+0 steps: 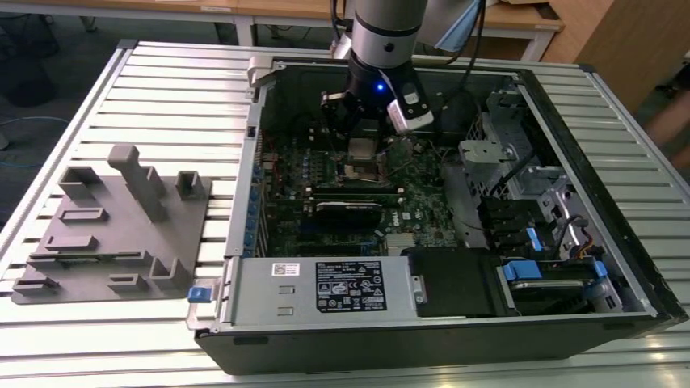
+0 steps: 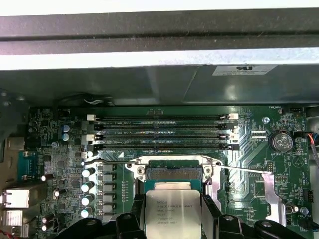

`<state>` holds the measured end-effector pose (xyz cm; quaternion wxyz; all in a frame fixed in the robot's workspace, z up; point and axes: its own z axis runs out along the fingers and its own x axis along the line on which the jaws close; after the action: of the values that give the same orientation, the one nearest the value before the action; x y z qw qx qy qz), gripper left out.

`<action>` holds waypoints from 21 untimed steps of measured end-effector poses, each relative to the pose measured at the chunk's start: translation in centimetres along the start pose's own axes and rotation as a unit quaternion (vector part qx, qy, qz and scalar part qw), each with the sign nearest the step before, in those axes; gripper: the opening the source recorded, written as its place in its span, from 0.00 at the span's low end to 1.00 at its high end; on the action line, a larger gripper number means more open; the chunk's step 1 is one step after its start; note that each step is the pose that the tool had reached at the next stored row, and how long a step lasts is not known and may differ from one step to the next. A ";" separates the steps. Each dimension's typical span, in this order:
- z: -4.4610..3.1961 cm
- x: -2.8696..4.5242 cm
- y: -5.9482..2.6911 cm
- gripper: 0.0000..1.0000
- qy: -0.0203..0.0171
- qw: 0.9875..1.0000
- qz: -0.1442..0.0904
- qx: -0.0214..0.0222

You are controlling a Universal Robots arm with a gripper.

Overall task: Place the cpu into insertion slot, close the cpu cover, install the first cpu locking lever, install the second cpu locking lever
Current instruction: 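Place the cpu into insertion slot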

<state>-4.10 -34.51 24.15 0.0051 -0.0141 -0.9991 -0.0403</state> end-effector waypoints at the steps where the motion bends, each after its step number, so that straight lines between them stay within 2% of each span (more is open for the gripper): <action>1: 0.00 0.00 0.00 0.54 0.000 1.000 0.000 0.000; 3: 0.00 0.00 0.00 0.54 0.000 1.000 0.002 0.000; 6: 0.04 0.00 0.00 0.54 -0.002 1.000 0.027 0.000; 8: 0.08 0.00 -0.01 0.54 -0.004 0.999 0.045 -0.001; 11: 0.15 0.00 -0.01 0.54 -0.006 0.997 0.072 -0.001; 16: 0.26 0.00 -0.02 0.54 -0.009 0.993 0.117 -0.001; 21: 0.36 -0.01 -0.03 0.54 -0.013 0.987 0.162 -0.002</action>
<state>-4.10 -34.51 23.79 -0.0016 -0.1765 -0.9835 -0.0406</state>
